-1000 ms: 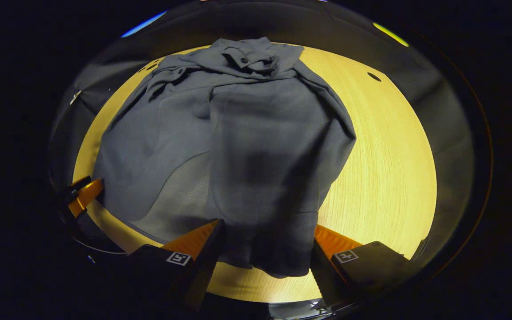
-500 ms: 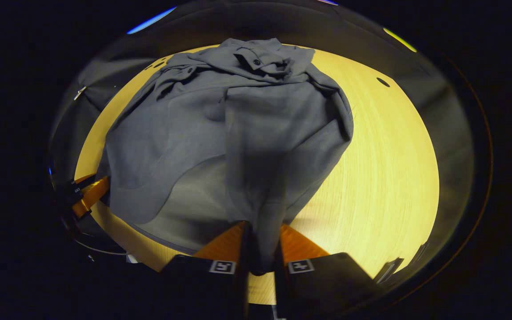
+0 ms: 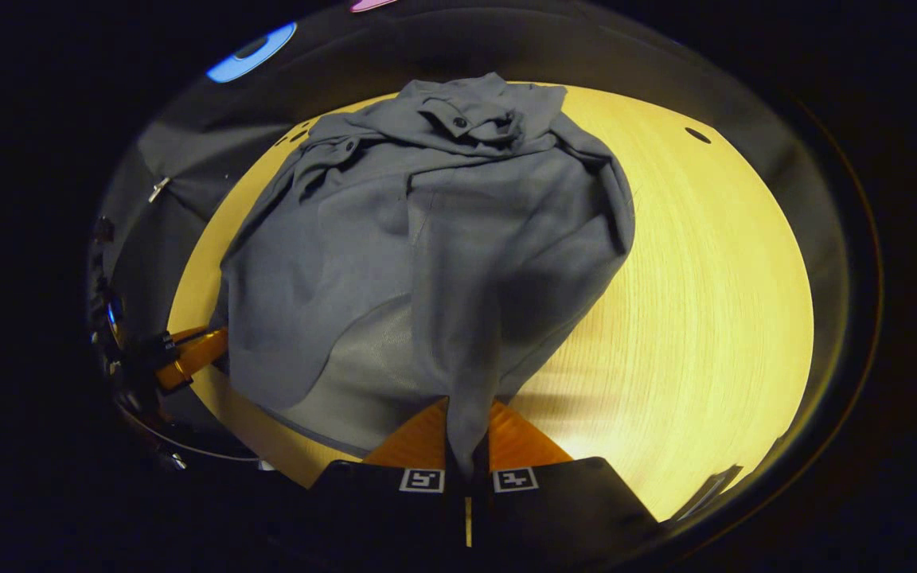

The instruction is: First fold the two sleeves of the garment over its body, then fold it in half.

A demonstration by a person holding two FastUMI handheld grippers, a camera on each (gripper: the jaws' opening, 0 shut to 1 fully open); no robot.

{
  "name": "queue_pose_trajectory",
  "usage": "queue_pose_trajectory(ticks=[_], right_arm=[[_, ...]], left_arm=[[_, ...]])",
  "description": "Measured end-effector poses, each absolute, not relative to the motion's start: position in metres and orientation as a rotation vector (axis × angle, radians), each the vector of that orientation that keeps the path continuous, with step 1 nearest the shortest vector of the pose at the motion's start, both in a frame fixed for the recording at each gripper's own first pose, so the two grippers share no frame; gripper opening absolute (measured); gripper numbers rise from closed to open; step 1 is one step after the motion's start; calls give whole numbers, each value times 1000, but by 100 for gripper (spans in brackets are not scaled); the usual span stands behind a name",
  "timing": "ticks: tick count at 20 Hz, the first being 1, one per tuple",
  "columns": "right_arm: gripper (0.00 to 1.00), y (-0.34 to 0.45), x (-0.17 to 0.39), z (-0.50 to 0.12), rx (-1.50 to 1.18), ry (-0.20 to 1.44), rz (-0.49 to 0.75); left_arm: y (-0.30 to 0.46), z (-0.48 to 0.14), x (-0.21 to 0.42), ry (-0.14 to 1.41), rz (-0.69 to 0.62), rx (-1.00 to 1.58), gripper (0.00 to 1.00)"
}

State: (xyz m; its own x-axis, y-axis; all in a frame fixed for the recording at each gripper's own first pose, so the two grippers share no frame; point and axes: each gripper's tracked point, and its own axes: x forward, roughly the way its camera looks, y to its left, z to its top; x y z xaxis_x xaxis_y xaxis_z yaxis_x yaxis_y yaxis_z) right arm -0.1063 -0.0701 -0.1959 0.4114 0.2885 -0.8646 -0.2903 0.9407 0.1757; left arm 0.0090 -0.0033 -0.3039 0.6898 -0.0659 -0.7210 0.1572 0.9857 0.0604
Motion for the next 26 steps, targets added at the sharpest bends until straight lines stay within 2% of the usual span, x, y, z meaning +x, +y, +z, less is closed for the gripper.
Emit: queue_pose_trajectory(ticks=[9, 16, 26], right_arm=[[7, -72, -100, -168, 83, 1035, 334], [7, -67, -80, -136, 110, 970, 332], [7, -64, -8, -84, 110, 827, 331]], left_arm=[[-20, -249, 21, 712, -180, 15, 6], [-21, -200, 45, 643, -172, -70, 6], [-32, -130, 108, 508, -184, -115, 6]])
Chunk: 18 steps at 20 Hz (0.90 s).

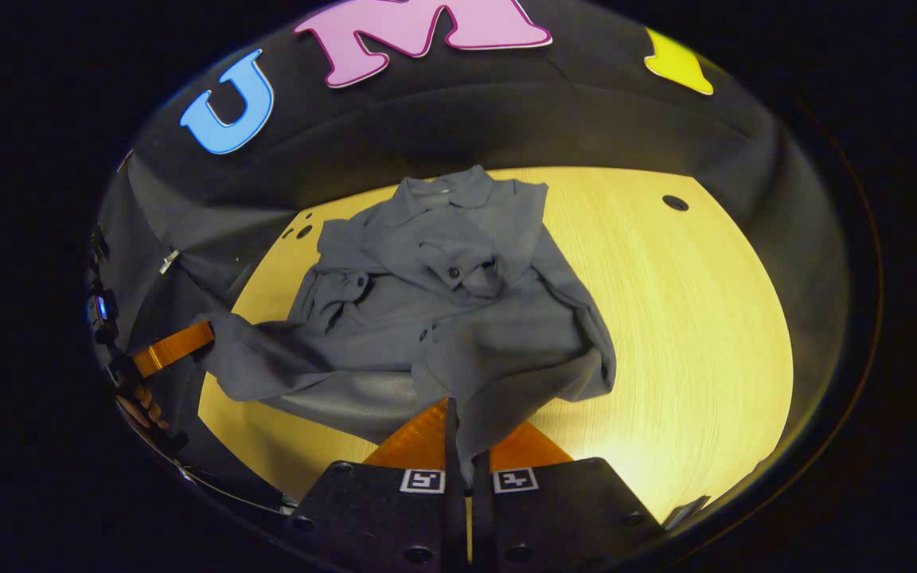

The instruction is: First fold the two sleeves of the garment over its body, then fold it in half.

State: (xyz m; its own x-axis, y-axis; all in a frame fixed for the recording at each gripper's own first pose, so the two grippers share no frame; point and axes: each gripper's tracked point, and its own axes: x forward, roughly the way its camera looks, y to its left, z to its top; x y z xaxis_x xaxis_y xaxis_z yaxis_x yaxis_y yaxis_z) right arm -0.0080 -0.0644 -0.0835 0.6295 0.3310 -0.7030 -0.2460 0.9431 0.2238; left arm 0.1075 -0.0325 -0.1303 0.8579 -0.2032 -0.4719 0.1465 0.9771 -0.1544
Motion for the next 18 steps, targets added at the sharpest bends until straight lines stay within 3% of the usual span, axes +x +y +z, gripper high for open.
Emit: queue_pose_trajectory(ticks=[2, 4, 18], right_arm=[[7, -62, 10, -77, 110, 801, 335], [7, -61, 28, -70, 105, 775, 337], [7, -47, 165, -52, 78, 643, 361]], left_arm=[[-35, -119, 124, 486, -188, -121, 2], [-36, -110, 143, 463, -187, -107, 6], [-53, -87, 289, 357, -139, -76, 5]])
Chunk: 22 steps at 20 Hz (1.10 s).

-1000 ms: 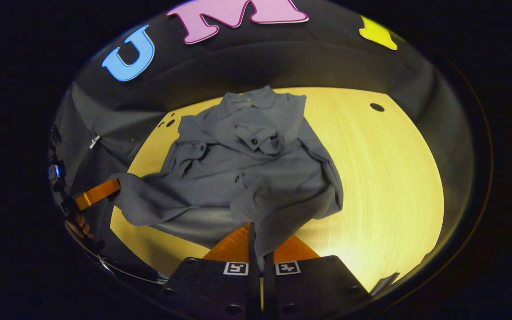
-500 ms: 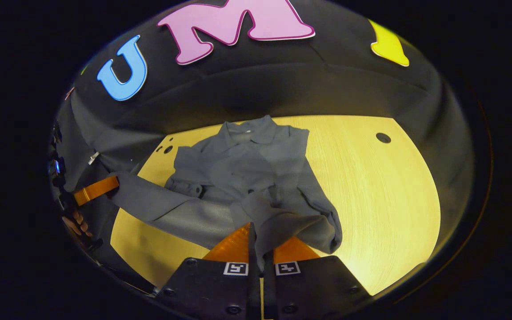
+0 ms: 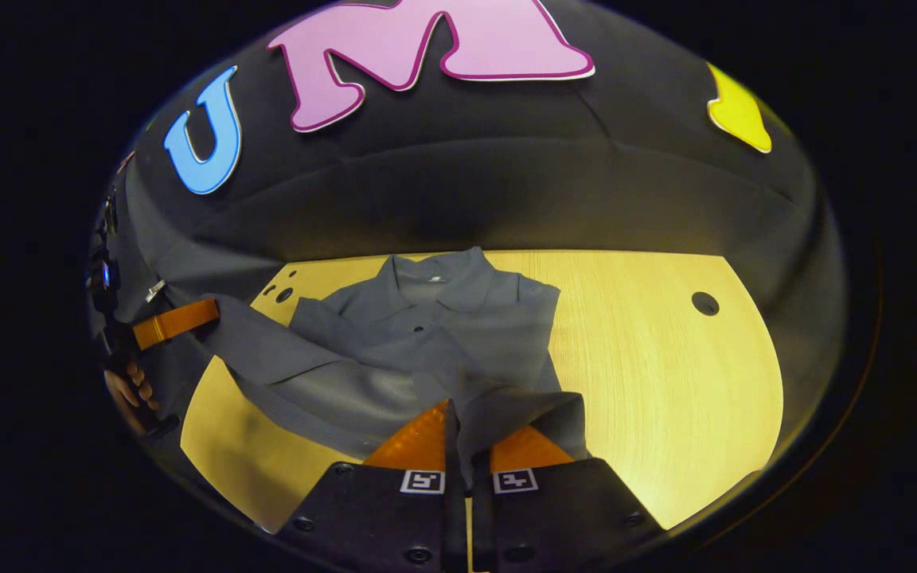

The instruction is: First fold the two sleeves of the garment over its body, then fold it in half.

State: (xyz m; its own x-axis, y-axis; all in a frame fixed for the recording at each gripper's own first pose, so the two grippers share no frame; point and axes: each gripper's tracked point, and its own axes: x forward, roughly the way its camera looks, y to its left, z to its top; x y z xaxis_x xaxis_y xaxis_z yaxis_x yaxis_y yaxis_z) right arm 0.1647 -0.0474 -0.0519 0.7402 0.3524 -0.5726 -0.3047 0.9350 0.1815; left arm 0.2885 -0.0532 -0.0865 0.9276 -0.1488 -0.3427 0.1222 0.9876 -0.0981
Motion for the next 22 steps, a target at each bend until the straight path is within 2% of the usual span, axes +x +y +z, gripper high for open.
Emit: queue_pose_trajectory(ticks=[8, 16, 17, 18, 19, 20, 22], right_arm=[[7, -37, 229, -48, 81, 582, 361], [8, -28, 270, -68, 69, 582, 330], [17, -31, 272, -72, 65, 588, 317], [15, -33, 272, -74, 65, 594, 307], [35, -36, 272, -74, 65, 596, 291], [41, -38, 272, -71, 70, 591, 286], [58, -44, 268, -62, 80, 577, 267]], left_arm=[[-47, -101, 355, 336, -142, -68, 5], [-37, -136, 388, 366, -95, -77, 6], [-37, -140, 387, 380, -89, -72, 7], [-36, -144, 386, 392, -76, -63, 10], [-34, -144, 383, 398, -64, -55, 11], [-33, -141, 383, 399, -54, -48, 17], [-32, -133, 376, 385, -54, -27, 44]])
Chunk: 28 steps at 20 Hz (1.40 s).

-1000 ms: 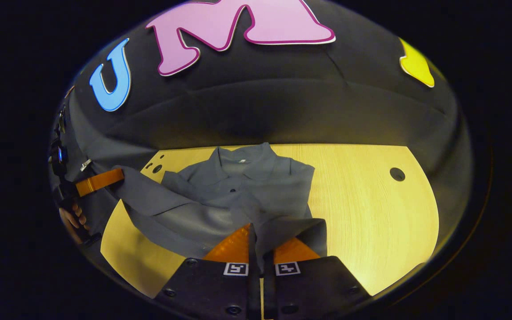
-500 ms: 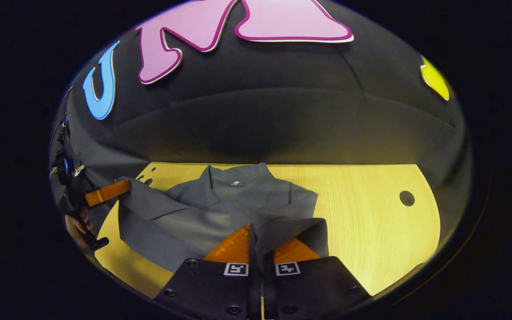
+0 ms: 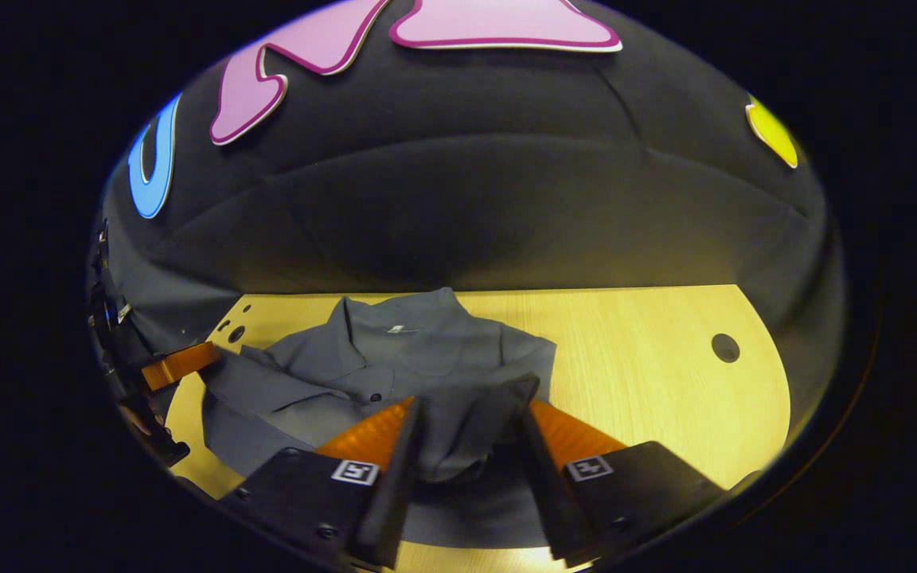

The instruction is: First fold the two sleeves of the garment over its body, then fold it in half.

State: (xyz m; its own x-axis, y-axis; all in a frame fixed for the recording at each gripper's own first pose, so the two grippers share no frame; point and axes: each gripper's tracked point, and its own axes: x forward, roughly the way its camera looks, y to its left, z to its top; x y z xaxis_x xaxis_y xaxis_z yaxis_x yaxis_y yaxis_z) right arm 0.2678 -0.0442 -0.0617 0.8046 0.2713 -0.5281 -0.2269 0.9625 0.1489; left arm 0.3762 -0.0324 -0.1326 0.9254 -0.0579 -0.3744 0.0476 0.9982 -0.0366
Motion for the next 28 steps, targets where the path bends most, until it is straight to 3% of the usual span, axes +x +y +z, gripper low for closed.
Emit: queue_pose_trajectory(ticks=[1, 2, 3, 4, 5, 17, 25, 28], right_arm=[[78, -48, 264, -56, 88, 568, 256], [78, -50, 260, -51, 97, 561, 251], [87, -54, 253, -45, 100, 557, 239], [86, -56, 244, -41, 104, 549, 228], [100, -60, 234, -33, 109, 537, 217], [98, -83, 64, 46, 76, 357, 152], [99, -85, -47, 60, 133, 253, 109], [98, -80, -87, 38, 142, 278, 111]], left_arm=[[-30, -126, 370, 377, -54, -16, 57], [-27, -120, 363, 368, -48, -2, 71], [-24, -110, 355, 351, -45, 11, 84], [-23, -102, 346, 330, -45, 24, 96], [-23, -92, 335, 308, -49, 33, 96], [-32, -29, 161, 152, -116, 92, 96], [-34, -45, 68, 155, -150, 84, 96], [-29, -46, 33, 142, -128, 79, 96]])
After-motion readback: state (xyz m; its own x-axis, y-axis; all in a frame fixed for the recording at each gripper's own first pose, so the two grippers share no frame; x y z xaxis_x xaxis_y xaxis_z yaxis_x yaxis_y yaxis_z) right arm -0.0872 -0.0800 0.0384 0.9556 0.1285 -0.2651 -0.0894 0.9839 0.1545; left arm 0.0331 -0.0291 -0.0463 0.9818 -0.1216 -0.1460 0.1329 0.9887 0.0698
